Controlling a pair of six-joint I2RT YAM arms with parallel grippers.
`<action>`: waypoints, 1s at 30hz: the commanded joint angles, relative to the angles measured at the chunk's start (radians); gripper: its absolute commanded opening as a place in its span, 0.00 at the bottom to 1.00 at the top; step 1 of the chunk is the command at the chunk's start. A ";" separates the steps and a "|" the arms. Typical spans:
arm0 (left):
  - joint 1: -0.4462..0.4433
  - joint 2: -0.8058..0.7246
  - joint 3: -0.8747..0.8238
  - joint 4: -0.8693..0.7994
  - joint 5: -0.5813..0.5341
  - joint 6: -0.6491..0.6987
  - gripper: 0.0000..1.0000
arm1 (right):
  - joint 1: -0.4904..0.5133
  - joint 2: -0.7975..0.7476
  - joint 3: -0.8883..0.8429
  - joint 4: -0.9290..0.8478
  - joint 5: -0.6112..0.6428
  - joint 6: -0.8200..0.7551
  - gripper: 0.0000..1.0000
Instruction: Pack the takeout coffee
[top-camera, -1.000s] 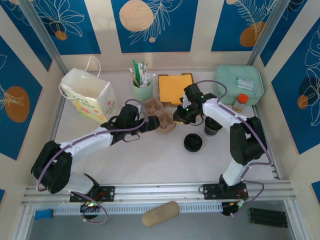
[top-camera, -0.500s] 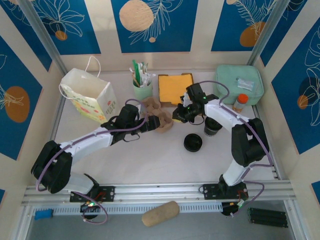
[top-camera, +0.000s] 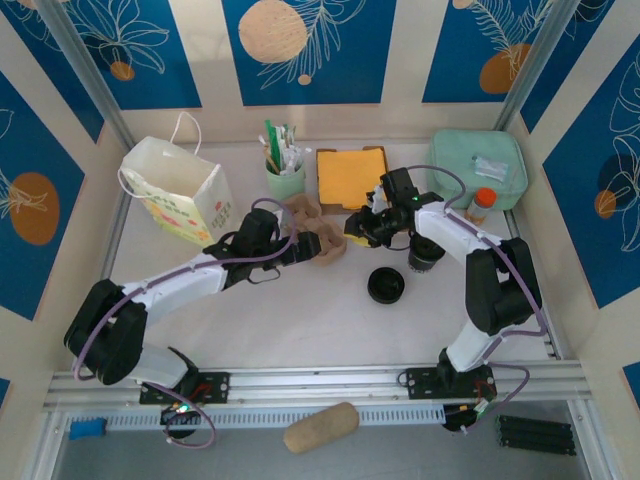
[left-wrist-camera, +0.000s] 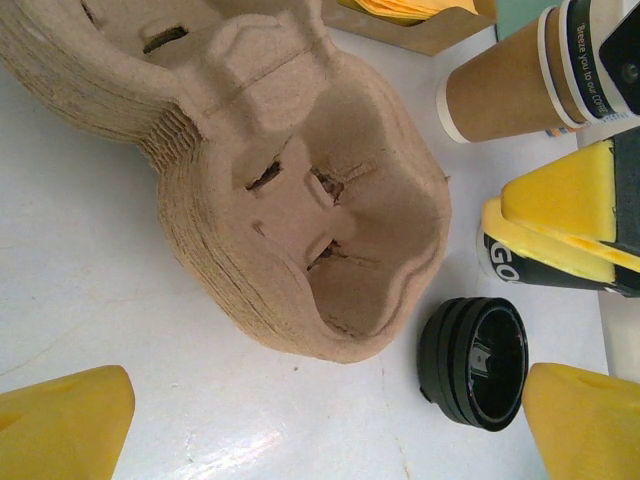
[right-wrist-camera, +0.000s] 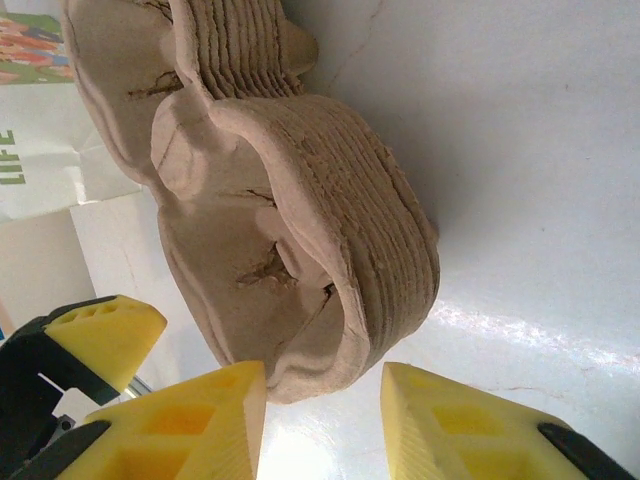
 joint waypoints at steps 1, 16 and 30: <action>0.008 0.020 0.001 0.021 0.020 -0.005 0.99 | 0.000 -0.011 -0.008 -0.020 0.004 -0.015 0.37; 0.009 0.031 0.006 0.021 0.022 -0.003 0.99 | 0.027 0.057 0.036 -0.019 0.010 -0.023 0.30; 0.009 0.037 0.009 0.022 0.025 -0.002 0.99 | 0.034 0.065 0.051 -0.025 0.007 -0.029 0.23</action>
